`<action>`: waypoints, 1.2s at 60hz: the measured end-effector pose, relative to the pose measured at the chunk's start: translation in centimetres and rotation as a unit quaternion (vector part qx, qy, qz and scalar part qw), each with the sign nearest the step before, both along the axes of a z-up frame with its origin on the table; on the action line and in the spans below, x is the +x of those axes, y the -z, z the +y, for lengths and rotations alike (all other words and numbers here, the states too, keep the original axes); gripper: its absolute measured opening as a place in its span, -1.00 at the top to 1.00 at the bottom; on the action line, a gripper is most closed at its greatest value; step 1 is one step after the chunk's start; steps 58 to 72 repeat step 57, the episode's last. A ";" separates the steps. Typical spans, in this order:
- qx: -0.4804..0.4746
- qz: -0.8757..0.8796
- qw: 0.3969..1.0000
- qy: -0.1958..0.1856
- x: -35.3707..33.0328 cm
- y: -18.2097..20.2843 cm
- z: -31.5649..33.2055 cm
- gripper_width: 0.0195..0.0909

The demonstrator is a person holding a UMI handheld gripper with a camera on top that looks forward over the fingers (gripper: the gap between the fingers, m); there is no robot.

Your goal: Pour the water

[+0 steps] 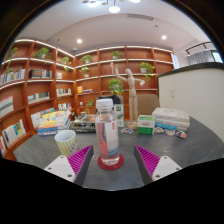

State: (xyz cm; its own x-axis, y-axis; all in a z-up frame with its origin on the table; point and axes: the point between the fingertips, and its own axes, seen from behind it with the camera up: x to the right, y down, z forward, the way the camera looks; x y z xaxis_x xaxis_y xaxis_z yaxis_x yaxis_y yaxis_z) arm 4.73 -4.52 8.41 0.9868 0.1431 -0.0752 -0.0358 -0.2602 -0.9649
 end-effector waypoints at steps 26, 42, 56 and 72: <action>0.004 -0.027 0.995 0.098 6.9 -4.9 -5.2 -0.87; 0.011 -0.030 0.994 0.100 6.5 -6.5 -6.2 -0.89; 0.002 -0.029 0.993 0.112 6.8 -6.3 -6.1 -0.89; 0.001 -0.028 0.993 0.112 6.8 -6.3 -6.1 -0.88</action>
